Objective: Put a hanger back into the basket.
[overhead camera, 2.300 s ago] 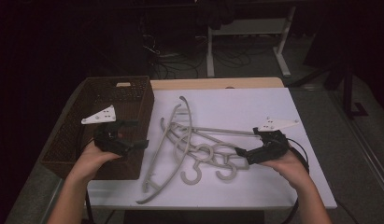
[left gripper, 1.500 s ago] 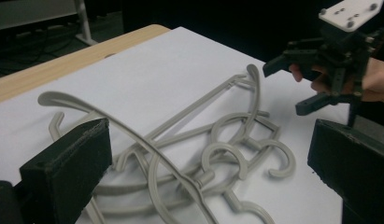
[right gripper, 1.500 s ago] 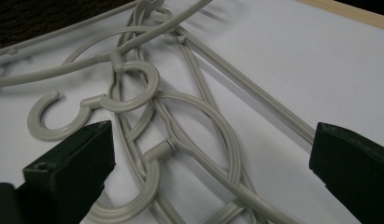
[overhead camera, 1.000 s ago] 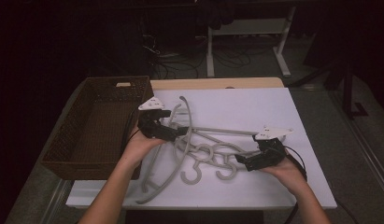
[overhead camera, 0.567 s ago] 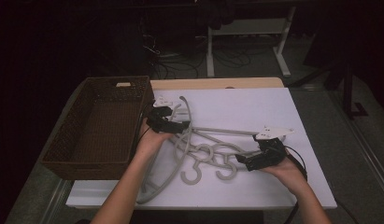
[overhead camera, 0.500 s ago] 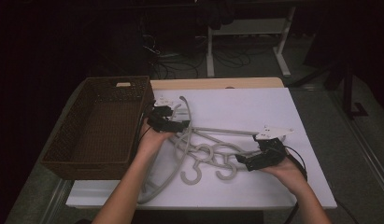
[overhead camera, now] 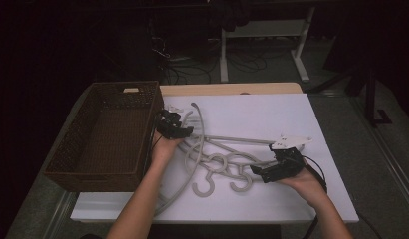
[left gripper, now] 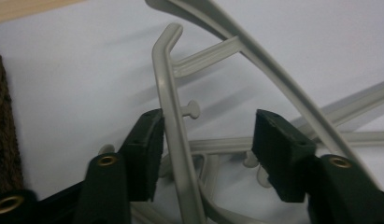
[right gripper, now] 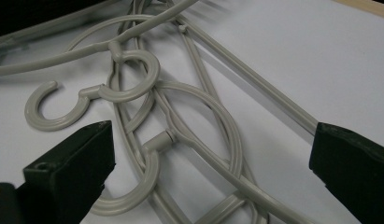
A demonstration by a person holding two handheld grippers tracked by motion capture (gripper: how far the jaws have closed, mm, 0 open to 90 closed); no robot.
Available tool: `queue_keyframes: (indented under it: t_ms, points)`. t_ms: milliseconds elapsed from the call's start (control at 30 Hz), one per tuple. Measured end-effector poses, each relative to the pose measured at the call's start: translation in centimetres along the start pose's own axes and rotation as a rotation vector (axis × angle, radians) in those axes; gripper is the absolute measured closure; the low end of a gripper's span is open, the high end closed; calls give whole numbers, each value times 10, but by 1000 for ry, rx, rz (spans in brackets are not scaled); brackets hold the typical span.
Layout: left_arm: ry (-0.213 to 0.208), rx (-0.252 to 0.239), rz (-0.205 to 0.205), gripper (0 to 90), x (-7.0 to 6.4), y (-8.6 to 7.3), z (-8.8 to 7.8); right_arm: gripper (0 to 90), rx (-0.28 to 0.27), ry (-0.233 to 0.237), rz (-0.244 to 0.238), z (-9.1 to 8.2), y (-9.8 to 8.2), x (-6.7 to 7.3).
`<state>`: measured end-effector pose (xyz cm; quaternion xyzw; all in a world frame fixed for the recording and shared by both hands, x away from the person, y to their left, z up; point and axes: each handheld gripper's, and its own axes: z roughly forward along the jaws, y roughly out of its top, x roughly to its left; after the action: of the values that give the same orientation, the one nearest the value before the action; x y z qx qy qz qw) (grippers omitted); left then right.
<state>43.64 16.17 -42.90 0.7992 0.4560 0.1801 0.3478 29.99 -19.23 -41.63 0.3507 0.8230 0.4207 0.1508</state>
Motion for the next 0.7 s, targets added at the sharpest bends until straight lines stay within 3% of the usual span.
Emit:
queue_keyframes:
  t_ms: [167, 300, 600, 700]
  points:
    - [18, 33, -13, 558, 3, -2, 4, 0, 3, 3, -3, 1, 0, 1]
    - [33, 27, -28, 686, 5, -2, 4, 0, 5, 4, -3, 1, 0, 1]
    - [33, 36, -52, 777, 7, -1, 4, 0, 6, 7, -4, 1, 0, 1]
    - [33, 18, -61, 800, 6, 0, 1, 0, 6, 7, -3, 1, 0, 1]
